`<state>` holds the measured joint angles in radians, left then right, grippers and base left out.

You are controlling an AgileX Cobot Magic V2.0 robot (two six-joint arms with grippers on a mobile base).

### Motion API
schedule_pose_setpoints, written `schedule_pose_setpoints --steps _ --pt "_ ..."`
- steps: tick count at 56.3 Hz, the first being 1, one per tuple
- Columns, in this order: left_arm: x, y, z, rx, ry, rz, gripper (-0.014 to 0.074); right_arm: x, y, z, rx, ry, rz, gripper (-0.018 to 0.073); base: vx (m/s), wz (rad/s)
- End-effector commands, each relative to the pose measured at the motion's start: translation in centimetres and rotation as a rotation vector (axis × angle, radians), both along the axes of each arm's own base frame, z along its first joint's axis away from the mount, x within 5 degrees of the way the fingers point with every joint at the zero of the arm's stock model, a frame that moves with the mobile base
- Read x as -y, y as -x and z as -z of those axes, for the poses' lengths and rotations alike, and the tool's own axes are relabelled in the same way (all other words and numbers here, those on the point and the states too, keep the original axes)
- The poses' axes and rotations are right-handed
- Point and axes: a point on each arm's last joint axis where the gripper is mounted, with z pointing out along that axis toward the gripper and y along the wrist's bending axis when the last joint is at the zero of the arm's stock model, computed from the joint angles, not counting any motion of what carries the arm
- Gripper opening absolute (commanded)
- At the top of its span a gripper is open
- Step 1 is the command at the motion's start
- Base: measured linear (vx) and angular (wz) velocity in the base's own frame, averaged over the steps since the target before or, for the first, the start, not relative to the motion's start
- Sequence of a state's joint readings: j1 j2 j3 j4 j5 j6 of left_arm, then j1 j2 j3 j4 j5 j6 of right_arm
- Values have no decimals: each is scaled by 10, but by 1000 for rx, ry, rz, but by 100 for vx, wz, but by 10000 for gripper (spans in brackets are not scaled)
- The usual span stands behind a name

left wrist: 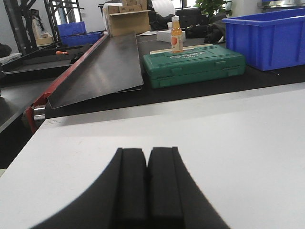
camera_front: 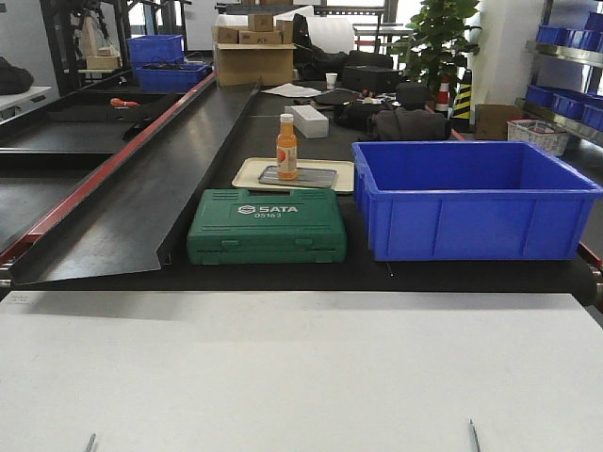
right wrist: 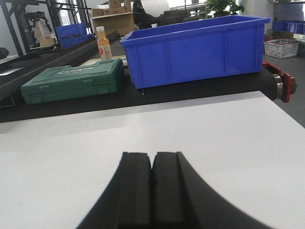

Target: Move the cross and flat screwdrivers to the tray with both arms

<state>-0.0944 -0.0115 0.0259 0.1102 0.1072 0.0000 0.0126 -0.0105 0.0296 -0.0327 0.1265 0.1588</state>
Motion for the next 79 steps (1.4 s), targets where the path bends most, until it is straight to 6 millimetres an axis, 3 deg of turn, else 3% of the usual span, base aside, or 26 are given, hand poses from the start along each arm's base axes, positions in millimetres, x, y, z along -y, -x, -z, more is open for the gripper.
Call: schedule_pose_setpoints --steps 1,43,51,59,65,68,73,79 --pt "1 0 2 65 13 8 2 0 0 -3 80 11 3 -9 0 0" --pt "1 0 1 85 14 10 2 0 0 -3 82 11 3 -9 0 0" --pt "2 2 -11 206 25 24 2 0 1 -16 226 7 -2 -9 0 0" --pt "2 8 -36 390 161 50 2 -1 9 -52 383 7 -4 -9 0 0" --pt "0 15 -77 433 267 64 2 0 15 -102 379 17 2 -9 0 0" --pt "0 15 -98 412 245 56 2 0 15 -140 386 46 9 -9 0 0" --pt "1 9 -144 402 205 45 2 0 1 -186 357 91 16 -9 0 0" --pt "3 -20 -186 321 187 34 2 0 -37 -231 299 126 18 -9 0 0"
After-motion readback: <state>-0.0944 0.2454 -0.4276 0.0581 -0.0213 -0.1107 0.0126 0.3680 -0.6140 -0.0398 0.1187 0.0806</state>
